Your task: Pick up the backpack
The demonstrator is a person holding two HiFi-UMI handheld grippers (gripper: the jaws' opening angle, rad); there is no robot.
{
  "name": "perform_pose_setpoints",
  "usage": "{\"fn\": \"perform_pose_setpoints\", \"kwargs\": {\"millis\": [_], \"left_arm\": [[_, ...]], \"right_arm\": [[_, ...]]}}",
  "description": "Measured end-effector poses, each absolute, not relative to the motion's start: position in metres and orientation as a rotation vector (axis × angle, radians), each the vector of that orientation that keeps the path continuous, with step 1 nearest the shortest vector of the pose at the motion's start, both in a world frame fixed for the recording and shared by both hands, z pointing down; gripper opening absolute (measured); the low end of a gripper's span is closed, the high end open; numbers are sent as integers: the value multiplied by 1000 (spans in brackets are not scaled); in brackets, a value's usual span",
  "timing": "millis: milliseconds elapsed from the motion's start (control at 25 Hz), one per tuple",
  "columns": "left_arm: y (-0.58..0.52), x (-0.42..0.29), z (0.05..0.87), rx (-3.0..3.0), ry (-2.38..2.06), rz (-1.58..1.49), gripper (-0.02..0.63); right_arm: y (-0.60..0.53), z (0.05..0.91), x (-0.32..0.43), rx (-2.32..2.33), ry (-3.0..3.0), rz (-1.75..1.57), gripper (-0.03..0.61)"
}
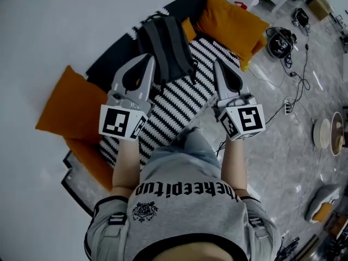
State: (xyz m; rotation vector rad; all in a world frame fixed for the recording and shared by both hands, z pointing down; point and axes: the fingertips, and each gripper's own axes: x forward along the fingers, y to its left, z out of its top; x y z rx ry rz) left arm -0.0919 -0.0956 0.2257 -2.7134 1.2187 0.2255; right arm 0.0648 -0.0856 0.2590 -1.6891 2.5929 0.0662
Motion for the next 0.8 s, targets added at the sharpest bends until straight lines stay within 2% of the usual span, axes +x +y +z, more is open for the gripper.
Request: {"fn": "perform_pose_setpoints", "kwargs": {"millis": [800], "left_arm": [[-154,-77,231,-2730,1234,229,15]], "right_arm": [[-142,265,82,-1698,2597,35,2]]}}
